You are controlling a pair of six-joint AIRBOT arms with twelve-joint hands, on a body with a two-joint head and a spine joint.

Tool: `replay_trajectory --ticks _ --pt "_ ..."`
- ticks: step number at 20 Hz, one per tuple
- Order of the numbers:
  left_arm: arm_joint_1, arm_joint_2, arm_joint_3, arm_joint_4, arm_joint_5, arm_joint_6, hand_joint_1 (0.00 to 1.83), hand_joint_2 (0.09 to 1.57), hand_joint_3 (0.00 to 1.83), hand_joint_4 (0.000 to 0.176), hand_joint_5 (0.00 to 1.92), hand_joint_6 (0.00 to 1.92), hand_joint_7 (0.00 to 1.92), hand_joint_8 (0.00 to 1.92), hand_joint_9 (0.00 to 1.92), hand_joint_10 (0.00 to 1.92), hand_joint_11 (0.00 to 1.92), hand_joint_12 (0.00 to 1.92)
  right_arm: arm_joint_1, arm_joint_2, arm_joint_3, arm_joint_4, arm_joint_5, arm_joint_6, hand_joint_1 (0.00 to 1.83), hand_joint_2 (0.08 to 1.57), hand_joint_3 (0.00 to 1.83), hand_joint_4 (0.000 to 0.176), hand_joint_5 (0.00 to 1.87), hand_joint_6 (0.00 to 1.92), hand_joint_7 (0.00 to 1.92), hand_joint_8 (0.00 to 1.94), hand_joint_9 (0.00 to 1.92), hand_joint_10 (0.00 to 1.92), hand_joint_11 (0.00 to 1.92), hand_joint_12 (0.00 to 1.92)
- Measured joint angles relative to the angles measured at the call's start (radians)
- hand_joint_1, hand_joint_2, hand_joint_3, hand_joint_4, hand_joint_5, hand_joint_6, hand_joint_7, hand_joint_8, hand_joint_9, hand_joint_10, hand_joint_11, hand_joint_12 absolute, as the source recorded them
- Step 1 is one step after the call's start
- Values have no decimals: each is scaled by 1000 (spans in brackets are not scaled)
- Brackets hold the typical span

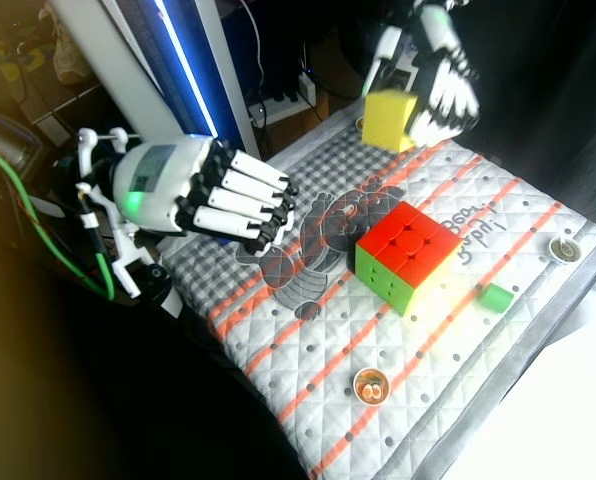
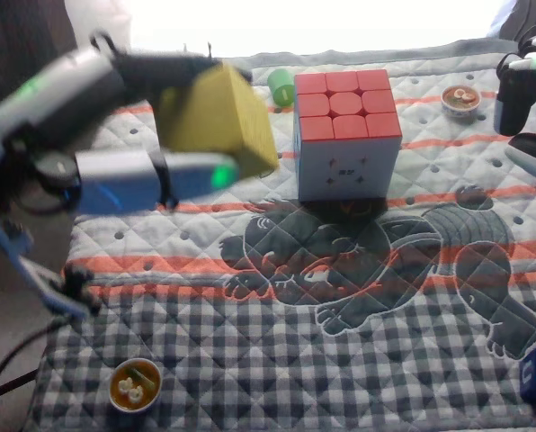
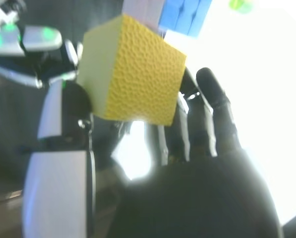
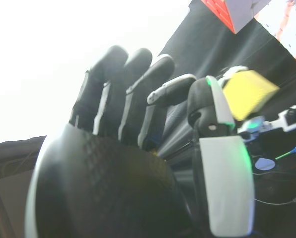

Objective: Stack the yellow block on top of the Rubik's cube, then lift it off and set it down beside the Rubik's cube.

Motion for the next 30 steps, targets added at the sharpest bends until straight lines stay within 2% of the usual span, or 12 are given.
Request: replay_trajectory --ticks 1,5,6,8,11,16,19,23,24,25,27,30 --pt "-18 -3 15 0 10 1 1007 1239 0 0 753 1345 494 723 331 899 11 1689 0 0 0 0 0 0 1089 1237 0 0 741 1351 599 1276 443 1534 302 1921" --pt "-137 -70 95 19 -37 0 1084 1253 1 0 720 1391 470 837 227 1214 56 1909 -2 -10 8 3 1 0 1092 1235 0 0 743 1351 612 1259 429 1487 233 1921" --pt "-176 -97 122 32 -77 0 1134 1291 17 0 748 1474 491 1384 197 1232 10 1919 -2 -11 9 -6 1 0 1094 1233 0 0 747 1347 609 1255 429 1484 243 1921" --pt "-261 -161 178 60 -187 1 1082 1207 0 0 808 1264 573 556 236 876 0 1768 -7 -11 12 -6 0 1 1096 1232 0 0 748 1345 588 1248 454 1470 322 1864" --pt "-325 -240 252 65 -287 1 1142 1154 0 0 898 1117 698 141 291 595 0 1505 -7 -17 19 -6 0 1 1096 1231 0 0 750 1344 614 1241 470 1470 321 1885" --pt "-357 -336 354 66 -433 2 1118 1194 0 0 828 1226 684 54 241 668 0 1486 -7 -26 21 -10 -1 1 1088 1235 0 0 744 1352 623 1189 490 1414 350 1851" --pt "-359 -372 389 68 -486 1 1124 1188 0 0 839 1202 565 9 173 452 0 1062 -7 -25 23 -6 0 1 1090 1232 0 0 750 1344 633 1168 497 1401 359 1851" --pt "-361 -406 430 69 -539 1 1069 1209 0 0 795 1260 570 5 177 503 0 1443 -7 -25 23 -9 0 1 1082 1241 3 0 733 1367 608 1180 468 1409 322 1862" --pt "-362 -410 437 69 -552 1 998 1153 0 0 644 665 566 4 160 614 0 1481 -7 -25 23 -7 0 2 1081 1244 2 0 728 1373 614 1176 477 1403 339 1837" --pt "-361 -414 442 68 -560 0 962 1125 0 0 648 348 525 3 86 733 0 1482 -7 -25 23 -7 0 3 1084 1240 0 0 737 1360 619 1165 477 1390 342 1822" --pt "-362 -422 452 68 -565 -1 841 1095 0 67 506 73 340 0 2 648 0 1256 -7 -25 23 -9 0 3 1082 1240 0 0 738 1358 626 1149 470 1362 317 1832" --pt "-361 -426 458 68 -584 0 771 994 0 170 247 0 194 0 0 381 0 1028 -7 -25 23 -7 0 3 1078 1246 2 0 726 1377 616 1182 459 1387 310 1846"
